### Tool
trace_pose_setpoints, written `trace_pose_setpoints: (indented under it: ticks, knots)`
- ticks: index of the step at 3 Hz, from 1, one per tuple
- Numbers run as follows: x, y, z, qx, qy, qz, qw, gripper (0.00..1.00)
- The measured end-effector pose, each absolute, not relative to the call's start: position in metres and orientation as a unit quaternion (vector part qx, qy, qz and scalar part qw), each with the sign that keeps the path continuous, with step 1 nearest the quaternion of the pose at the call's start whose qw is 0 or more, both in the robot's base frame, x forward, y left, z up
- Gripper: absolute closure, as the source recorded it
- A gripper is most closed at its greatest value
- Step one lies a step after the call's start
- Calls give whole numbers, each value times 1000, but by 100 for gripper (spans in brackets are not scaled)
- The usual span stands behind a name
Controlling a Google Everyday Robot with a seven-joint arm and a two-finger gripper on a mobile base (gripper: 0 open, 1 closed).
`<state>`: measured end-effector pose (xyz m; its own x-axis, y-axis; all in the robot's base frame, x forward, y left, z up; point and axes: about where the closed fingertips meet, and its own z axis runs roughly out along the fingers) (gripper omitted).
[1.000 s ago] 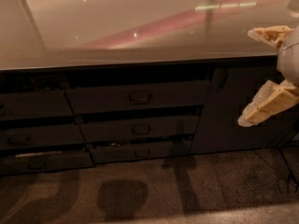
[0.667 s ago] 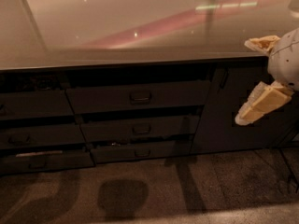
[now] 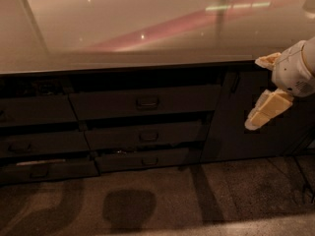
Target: Open top drawer
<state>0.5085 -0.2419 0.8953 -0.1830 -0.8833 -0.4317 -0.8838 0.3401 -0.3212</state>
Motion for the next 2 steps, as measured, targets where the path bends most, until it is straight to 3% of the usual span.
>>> trace_pose_setpoints:
  ticks: [2]
  knots:
    - [504, -239, 896, -576, 767, -10, 283, 0]
